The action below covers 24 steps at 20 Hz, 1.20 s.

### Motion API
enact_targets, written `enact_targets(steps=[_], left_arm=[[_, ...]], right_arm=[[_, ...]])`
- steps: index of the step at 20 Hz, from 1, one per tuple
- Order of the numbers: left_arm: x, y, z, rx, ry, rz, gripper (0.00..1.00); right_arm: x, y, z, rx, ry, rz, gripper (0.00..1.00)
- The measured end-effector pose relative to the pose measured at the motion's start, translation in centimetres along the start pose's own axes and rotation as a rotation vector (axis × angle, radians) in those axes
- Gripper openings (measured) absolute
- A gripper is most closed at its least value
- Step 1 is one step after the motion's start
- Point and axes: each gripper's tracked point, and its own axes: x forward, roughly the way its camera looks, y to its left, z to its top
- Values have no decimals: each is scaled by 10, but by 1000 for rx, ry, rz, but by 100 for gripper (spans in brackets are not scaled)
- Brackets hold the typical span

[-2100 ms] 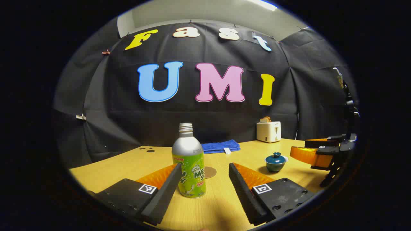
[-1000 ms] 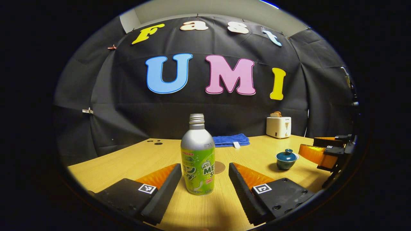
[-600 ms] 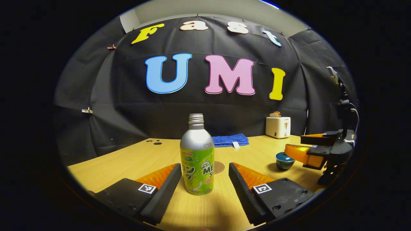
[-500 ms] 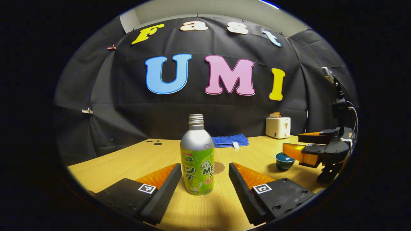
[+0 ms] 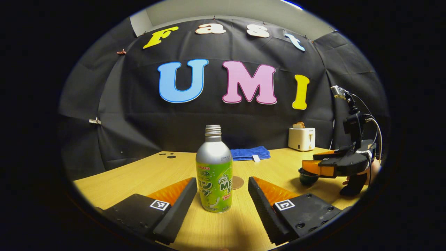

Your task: Open the teacup lid with one hand, grasp the water bottle and pour water into the teacup with the other hand; after pouring, place the water bottle on the coaster and then close the teacup lid.

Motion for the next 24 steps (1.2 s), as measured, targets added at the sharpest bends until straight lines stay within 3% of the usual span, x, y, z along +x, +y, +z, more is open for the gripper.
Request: enact_targets(steps=[4,7,8,10,13,14,18,20,24], left_arm=[[0,0,-1,-1,6,0,94],[0,0,-1,0,5,0,94],[0,0,-1,0,4,0,94],[0,0,-1,-1,2,0,94],[0,0,-2,-1,7,0,94],[-1,0,-2,-1,7,0,94],[0,1,-2,-1,8,0,94],[0,0,-1,-1,9,0,94],[0,3,-2,-2,10,23,94]], right_arm=[[0,5,-1,-52,0,10,63],[0,11,-1,-49,8,30,39],[1,11,-2,-41,16,35,42],[0,15,-2,-8,29,52,35],[0,16,0,-26,33,64,35],[-1,17,-1,-29,29,72,27],[-4,19,6,-24,10,88,30],[-10,17,20,-10,-19,89,27],[-28,8,48,11,-80,90,30]])
